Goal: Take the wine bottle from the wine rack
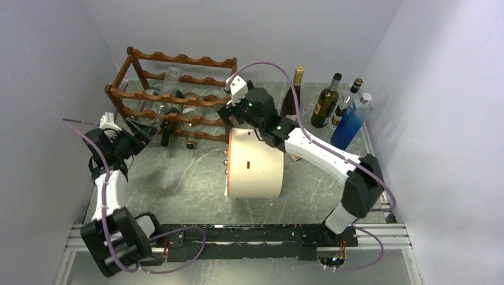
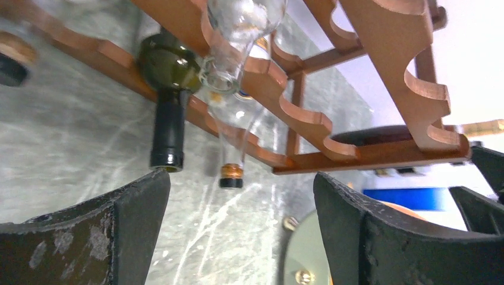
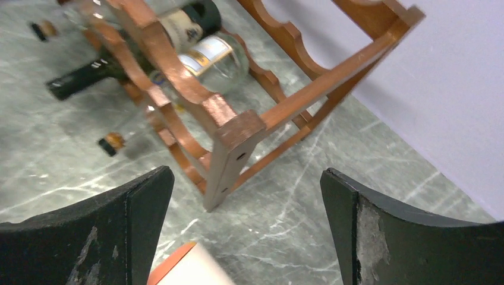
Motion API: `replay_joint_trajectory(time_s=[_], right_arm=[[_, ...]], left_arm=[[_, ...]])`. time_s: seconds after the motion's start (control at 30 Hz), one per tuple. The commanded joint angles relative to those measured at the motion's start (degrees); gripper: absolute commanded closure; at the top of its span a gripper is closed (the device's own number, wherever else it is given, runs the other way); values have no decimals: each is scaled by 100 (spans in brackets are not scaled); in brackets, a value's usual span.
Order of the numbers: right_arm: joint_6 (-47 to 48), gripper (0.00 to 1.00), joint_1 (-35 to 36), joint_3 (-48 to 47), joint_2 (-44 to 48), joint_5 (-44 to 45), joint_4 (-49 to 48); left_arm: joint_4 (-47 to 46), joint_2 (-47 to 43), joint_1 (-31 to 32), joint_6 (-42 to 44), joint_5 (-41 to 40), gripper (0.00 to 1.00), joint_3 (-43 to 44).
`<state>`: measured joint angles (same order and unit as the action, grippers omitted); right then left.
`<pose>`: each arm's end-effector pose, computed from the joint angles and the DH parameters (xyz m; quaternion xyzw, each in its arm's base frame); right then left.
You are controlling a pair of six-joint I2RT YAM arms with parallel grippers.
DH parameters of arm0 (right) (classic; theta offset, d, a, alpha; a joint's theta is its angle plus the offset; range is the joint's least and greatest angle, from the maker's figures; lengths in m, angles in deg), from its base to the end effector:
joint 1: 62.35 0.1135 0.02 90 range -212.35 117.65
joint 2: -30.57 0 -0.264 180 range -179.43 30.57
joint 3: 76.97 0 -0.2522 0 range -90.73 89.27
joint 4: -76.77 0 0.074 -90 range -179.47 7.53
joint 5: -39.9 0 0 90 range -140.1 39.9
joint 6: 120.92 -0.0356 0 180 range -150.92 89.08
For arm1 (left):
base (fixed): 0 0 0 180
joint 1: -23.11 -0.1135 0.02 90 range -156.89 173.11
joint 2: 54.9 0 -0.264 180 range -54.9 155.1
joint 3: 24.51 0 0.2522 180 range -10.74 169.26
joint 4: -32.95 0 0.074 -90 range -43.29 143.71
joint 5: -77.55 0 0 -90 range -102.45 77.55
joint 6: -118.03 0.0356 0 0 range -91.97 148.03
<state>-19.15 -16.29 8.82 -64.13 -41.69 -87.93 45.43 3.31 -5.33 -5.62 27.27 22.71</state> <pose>0.2806 0.2836 0.3447 -0.3459 0.7176 0.1215 0.5922 0.2056 0.0855 0.2494 -0.2459 0.7699 -0.3072 0.5024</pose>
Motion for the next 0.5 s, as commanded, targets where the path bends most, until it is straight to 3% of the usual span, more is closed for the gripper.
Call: replay_joint_trajectory(time_s=[0.0,0.13,0.3,0.47], right_arm=[[-142,0,74,620,1151,-727,-1093],[-612,0,73,1579,2135,-417,-2204],[-1010,0,69,1322,2588,-436,-1535],[-828,0,71,1464,2974,-1111,-1430]], left_arm=[[-2518,613,-47,-1350,1165,8,-481],[-4283,1351,-39,-2162,1234,8,-728],[-5621,2370,-12,-2791,1246,11,-705],[-5978,3016,204,-2876,1028,13,-472]])
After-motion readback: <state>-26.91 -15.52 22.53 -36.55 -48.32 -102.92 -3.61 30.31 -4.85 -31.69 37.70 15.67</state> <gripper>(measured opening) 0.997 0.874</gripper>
